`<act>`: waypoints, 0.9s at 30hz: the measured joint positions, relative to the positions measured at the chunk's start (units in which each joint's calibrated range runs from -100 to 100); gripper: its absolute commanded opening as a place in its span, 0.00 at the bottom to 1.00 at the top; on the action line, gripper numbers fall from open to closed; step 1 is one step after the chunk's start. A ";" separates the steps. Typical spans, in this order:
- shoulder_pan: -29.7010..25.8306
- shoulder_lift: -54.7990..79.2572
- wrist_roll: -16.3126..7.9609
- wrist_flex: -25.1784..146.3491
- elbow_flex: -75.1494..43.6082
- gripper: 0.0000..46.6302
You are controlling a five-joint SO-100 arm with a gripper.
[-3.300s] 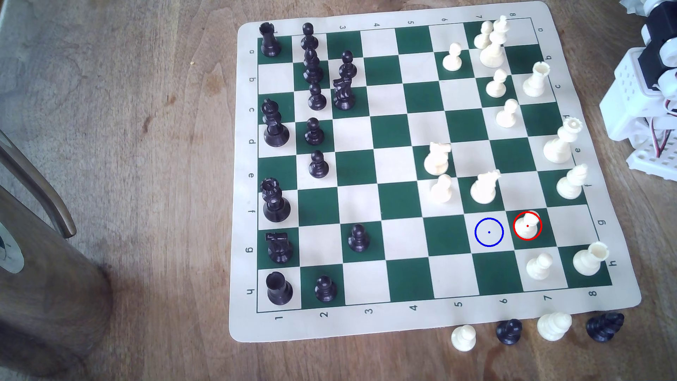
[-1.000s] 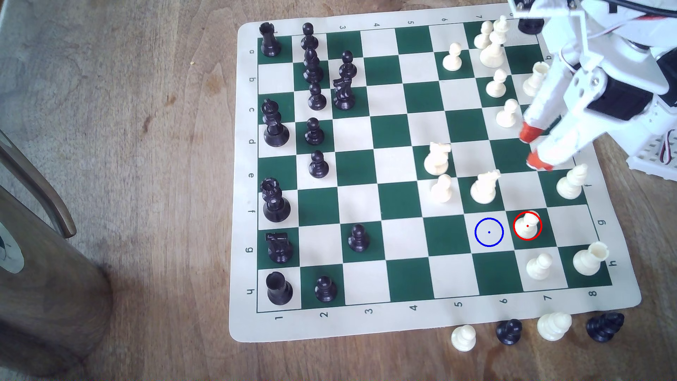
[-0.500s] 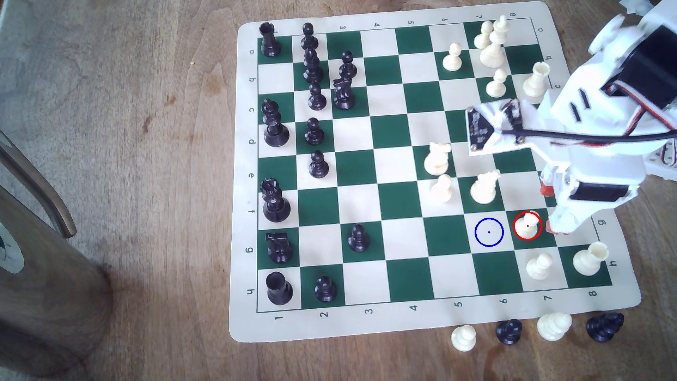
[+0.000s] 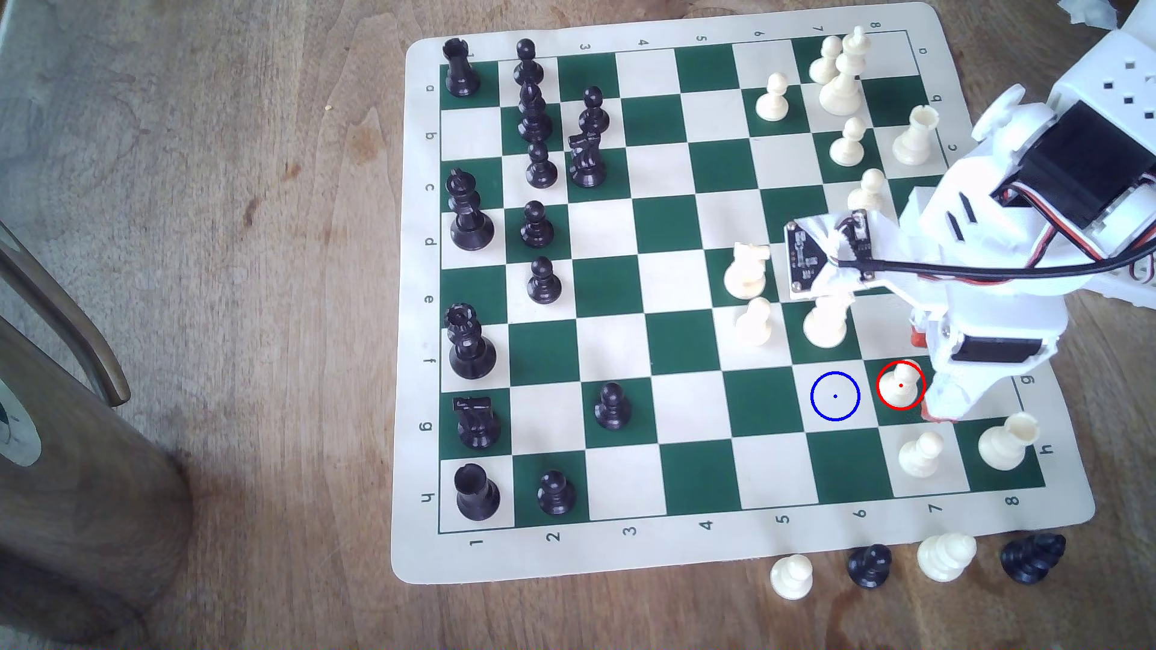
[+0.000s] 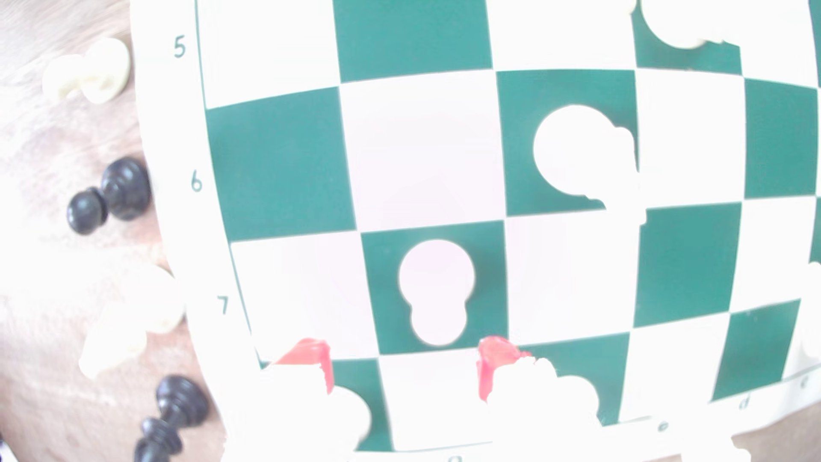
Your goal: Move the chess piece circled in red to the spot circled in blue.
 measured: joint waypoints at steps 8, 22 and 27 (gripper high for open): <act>0.15 0.00 1.51 -2.95 2.89 0.36; 1.03 0.00 1.51 -5.98 4.16 0.30; 1.03 0.00 1.51 -5.98 4.25 0.31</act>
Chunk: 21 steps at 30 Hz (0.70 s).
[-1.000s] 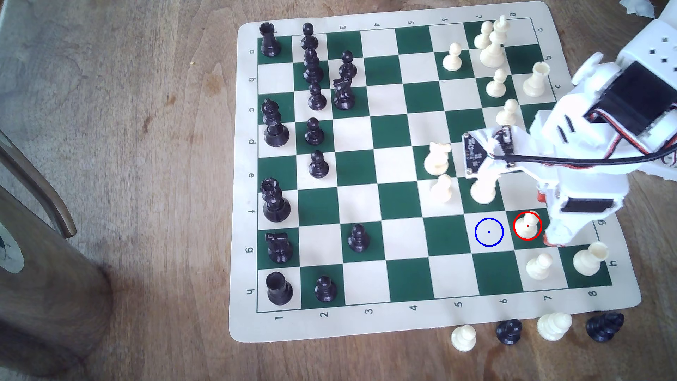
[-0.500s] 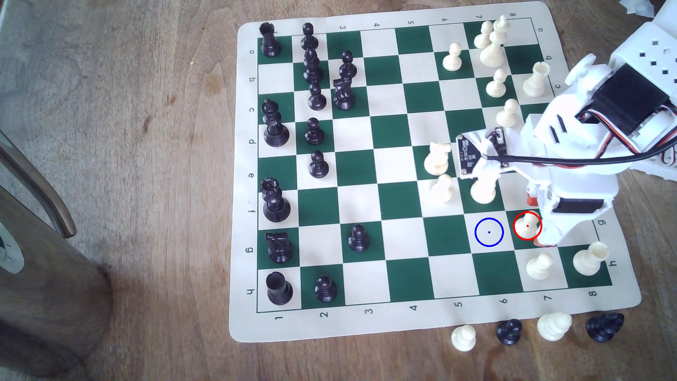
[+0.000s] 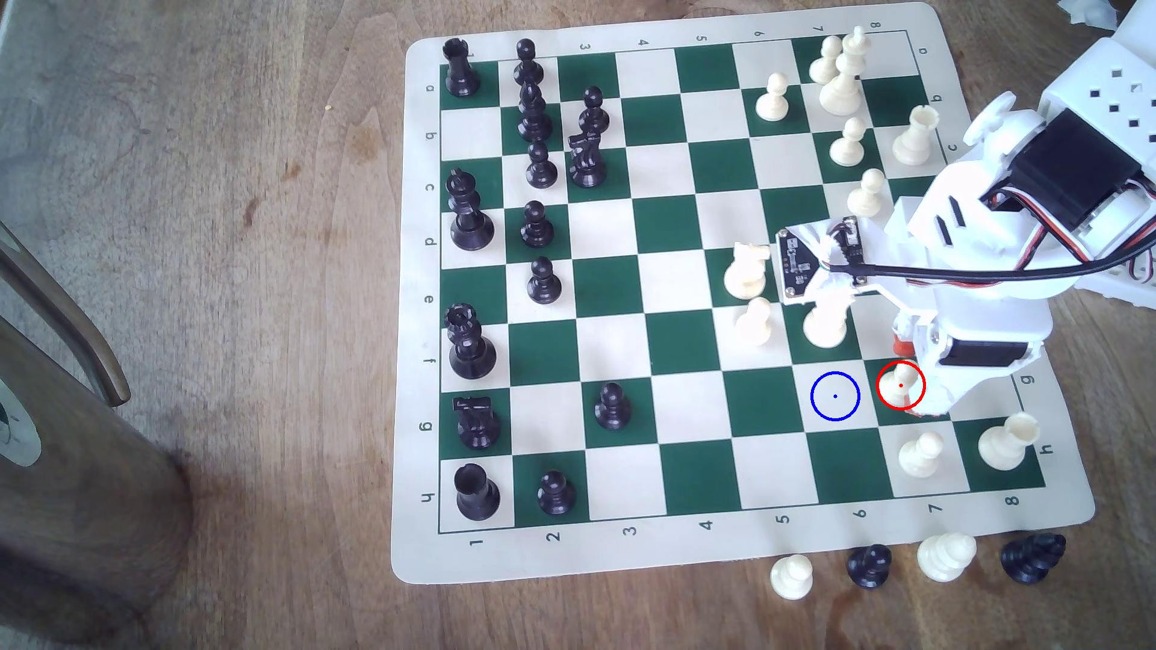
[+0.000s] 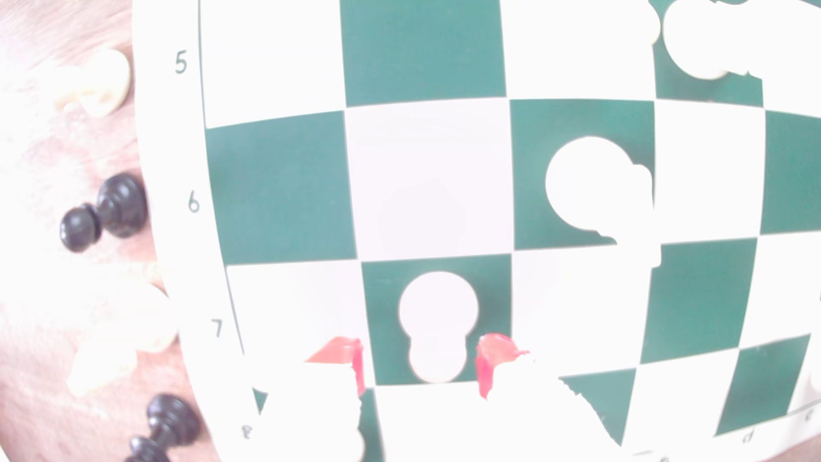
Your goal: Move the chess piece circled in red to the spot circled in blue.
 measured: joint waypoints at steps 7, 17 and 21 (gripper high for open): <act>0.00 0.00 0.00 -1.67 1.81 0.31; -0.07 0.00 0.00 -2.71 3.07 0.02; -0.07 0.00 0.24 -3.27 3.52 0.00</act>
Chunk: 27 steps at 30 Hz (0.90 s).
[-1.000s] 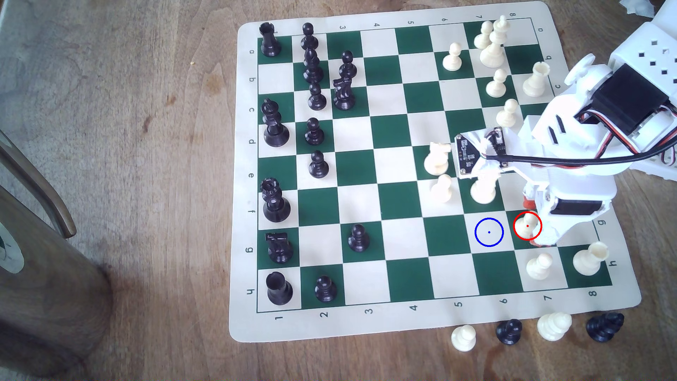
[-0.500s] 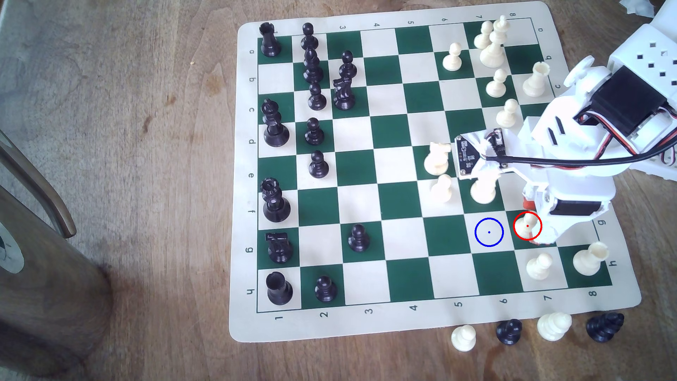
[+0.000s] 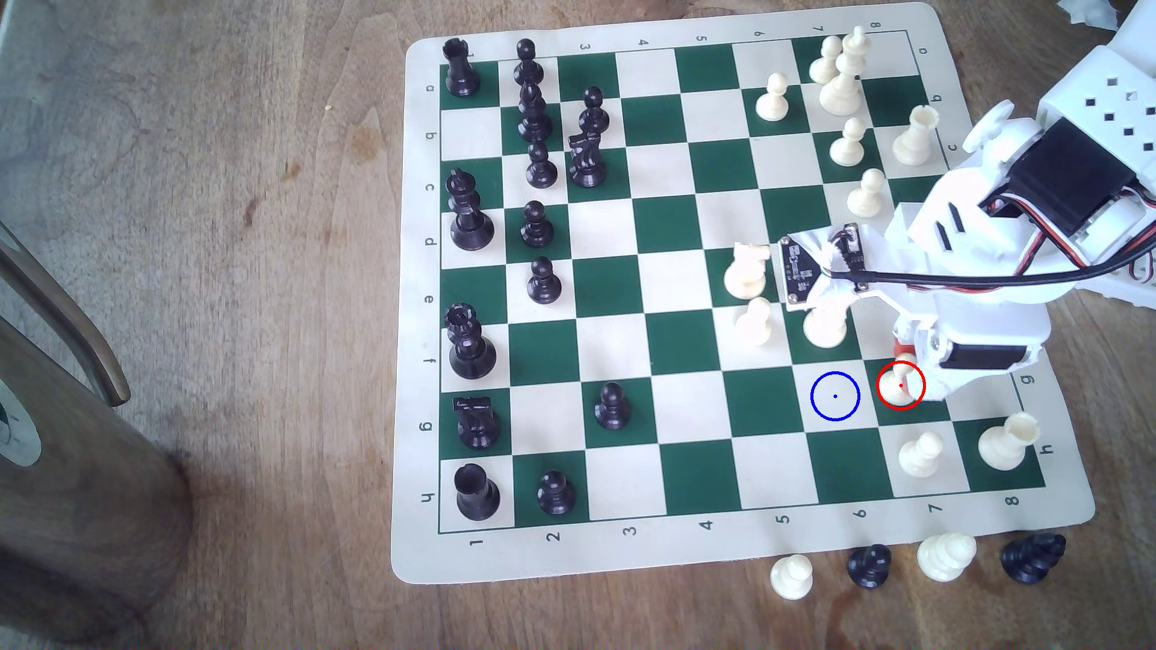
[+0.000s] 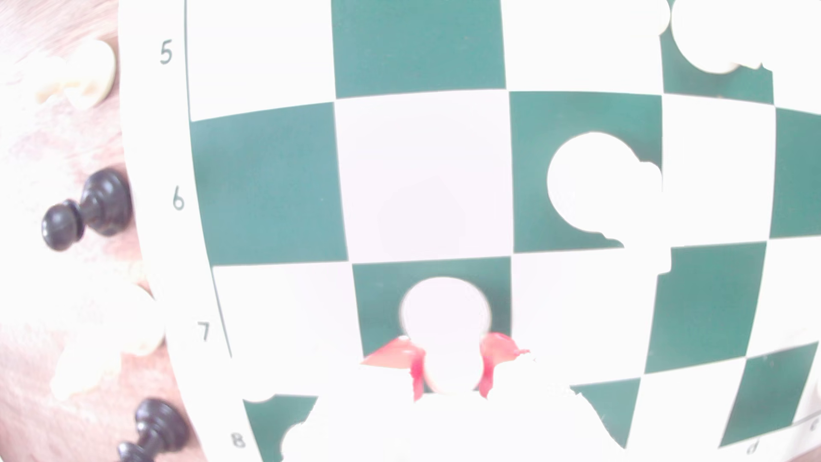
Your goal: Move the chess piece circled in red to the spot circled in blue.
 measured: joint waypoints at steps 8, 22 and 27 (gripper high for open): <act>0.00 0.00 0.54 0.32 0.36 0.00; 4.50 -5.78 2.05 9.64 -10.57 0.00; 3.17 -1.84 1.56 4.46 -10.57 0.00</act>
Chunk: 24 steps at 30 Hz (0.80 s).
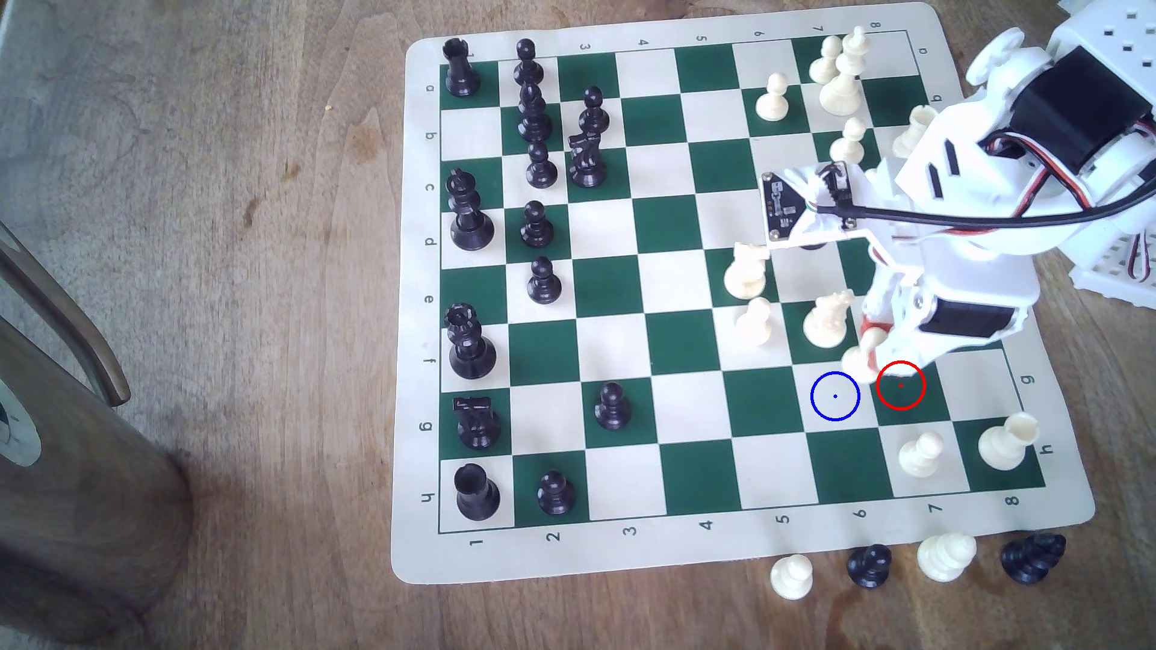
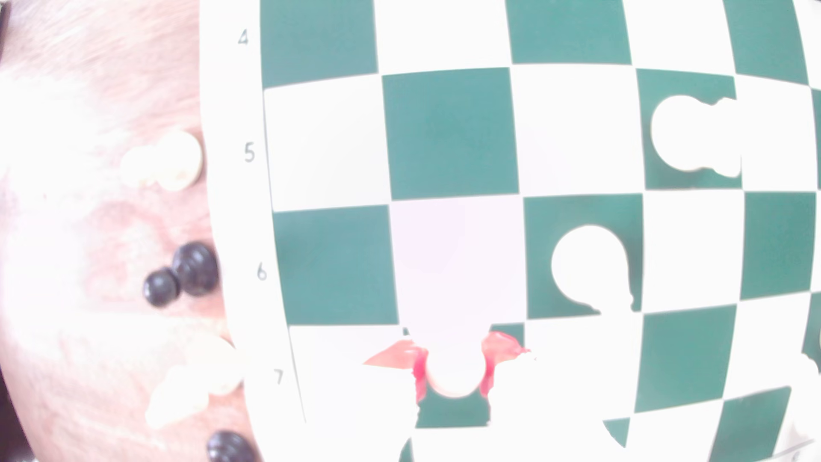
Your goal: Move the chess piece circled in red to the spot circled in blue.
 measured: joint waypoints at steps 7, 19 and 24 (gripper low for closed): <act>0.81 3.60 0.49 -4.94 0.00 0.00; 1.62 7.21 0.83 -11.71 5.69 0.00; 1.62 7.29 0.83 -12.19 5.69 0.04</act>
